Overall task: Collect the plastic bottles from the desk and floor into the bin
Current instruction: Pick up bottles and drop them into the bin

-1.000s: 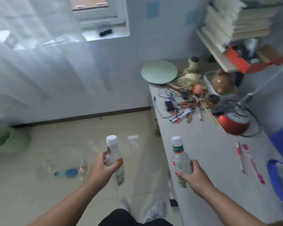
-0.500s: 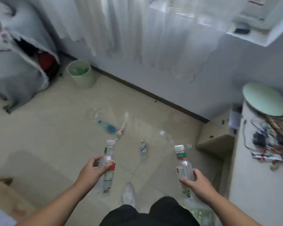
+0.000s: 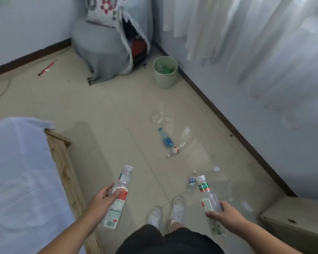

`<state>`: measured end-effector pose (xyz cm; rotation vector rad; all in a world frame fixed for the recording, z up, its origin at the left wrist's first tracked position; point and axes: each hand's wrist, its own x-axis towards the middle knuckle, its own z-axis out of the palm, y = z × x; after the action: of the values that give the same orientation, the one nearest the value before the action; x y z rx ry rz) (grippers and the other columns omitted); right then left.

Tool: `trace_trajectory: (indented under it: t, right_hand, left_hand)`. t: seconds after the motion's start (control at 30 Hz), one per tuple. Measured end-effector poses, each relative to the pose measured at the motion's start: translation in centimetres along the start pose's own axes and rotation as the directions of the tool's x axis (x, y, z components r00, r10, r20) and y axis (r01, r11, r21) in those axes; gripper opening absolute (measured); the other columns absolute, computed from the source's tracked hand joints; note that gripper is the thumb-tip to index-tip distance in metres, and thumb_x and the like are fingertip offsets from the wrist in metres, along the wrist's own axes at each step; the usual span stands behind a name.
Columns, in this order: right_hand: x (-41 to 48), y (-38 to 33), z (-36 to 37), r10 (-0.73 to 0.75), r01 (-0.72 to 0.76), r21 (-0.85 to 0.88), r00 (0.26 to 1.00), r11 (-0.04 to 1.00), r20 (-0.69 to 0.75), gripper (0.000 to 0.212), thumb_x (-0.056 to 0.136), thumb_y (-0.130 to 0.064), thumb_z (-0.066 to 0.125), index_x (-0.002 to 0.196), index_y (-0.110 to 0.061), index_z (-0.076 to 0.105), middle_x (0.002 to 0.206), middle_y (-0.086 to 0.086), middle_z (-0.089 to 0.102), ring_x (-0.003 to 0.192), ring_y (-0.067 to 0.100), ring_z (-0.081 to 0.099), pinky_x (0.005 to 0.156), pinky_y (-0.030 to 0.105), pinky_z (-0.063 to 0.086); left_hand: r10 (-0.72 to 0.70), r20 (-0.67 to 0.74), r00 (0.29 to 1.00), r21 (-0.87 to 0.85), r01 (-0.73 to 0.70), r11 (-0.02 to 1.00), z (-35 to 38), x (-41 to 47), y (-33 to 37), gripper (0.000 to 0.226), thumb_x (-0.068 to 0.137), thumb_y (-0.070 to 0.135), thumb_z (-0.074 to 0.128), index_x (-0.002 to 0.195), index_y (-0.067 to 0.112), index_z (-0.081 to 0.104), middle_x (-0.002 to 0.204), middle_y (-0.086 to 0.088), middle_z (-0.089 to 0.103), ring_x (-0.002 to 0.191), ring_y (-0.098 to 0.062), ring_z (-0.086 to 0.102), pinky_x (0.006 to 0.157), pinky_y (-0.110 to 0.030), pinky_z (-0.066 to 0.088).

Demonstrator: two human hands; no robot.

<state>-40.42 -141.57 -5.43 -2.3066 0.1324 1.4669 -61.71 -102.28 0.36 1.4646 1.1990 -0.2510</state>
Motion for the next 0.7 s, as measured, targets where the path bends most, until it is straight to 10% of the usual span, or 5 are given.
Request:
trace_trajectory:
  t: [0.4, 0.7]
  right_hand:
    - [8.3, -27.5, -6.0, -0.29, 0.264, -0.3, 0.956, 0.917, -0.043, 0.074, 0.073, -0.062, 0.078, 0.126, -0.015, 0.056, 0.111, 0.003, 0.066, 0.092, 0.019, 0.064, 0.075, 0.033, 0.051]
    - [11.7, -40.7, -5.3, -0.242, 0.207, -0.269, 0.964, 0.941, -0.107, 0.076, 0.065, -0.073, 0.073, 0.119, -0.023, 0.056, 0.102, -0.004, 0.069, 0.084, 0.015, 0.07, 0.069, 0.034, 0.058]
  left_hand:
    - [-0.149, -0.132, 0.98, -0.044, 0.145, 0.988, -7.5, 3.1, -1.2, 0.044, 0.085, 0.057, 0.068, 0.126, 0.04, 0.063, 0.098, 0.014, 0.077, 0.079, -0.004, 0.076, 0.068, -0.028, 0.055]
    - [-0.112, -0.08, 0.99, -0.009, 0.112, 0.994, -17.4, 16.1, 7.5, 0.044, 0.093, 0.047, 0.067, 0.133, 0.031, 0.059, 0.106, 0.005, 0.076, 0.084, -0.015, 0.076, 0.069, -0.031, 0.056]
